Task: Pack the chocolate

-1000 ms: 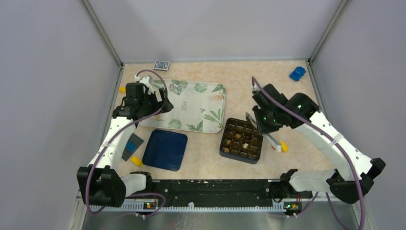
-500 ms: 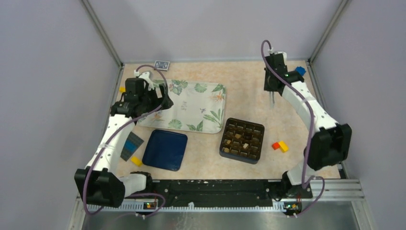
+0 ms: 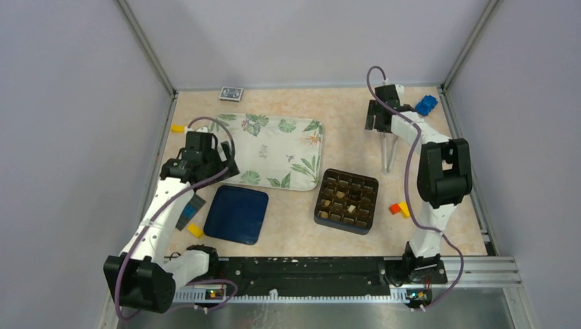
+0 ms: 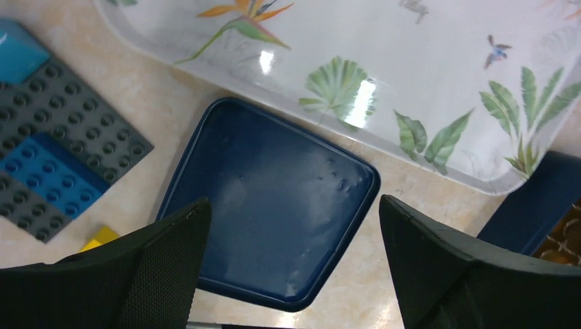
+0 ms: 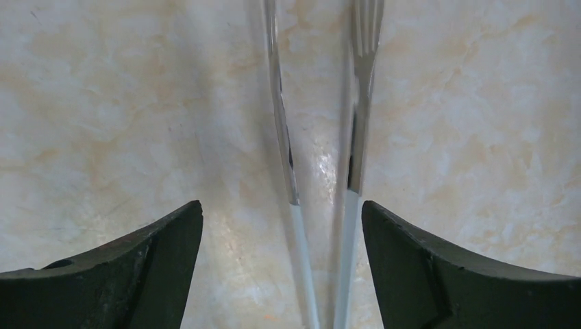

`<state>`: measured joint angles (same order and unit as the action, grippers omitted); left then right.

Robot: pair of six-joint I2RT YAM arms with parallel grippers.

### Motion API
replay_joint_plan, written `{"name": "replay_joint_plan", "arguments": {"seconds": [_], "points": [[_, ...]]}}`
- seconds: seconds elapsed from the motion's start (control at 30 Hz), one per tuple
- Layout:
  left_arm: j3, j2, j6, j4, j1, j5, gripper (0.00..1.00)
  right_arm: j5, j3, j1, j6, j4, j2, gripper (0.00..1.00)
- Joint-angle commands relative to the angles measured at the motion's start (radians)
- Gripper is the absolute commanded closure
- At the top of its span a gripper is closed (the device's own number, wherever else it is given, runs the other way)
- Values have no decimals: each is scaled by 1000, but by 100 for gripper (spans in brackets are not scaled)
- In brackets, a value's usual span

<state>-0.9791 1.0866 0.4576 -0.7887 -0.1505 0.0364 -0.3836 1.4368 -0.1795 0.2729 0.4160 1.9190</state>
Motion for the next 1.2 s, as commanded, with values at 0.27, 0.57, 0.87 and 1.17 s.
{"name": "replay_joint_plan", "arguments": {"seconds": [0.27, 0.57, 0.87, 1.17], "points": [[155, 47, 212, -50, 5, 297, 23, 116, 10, -57, 54, -91, -269, 14], [146, 255, 110, 140, 43, 282, 24, 234, -111, -103, 86, -71, -417, 15], [137, 441, -13, 254, 141, -58, 25, 282, -179, -103, 72, -81, -402, 18], [240, 385, 75, 298, 49, -219, 47, 283, -190, -103, 75, -87, -420, 19]]}}
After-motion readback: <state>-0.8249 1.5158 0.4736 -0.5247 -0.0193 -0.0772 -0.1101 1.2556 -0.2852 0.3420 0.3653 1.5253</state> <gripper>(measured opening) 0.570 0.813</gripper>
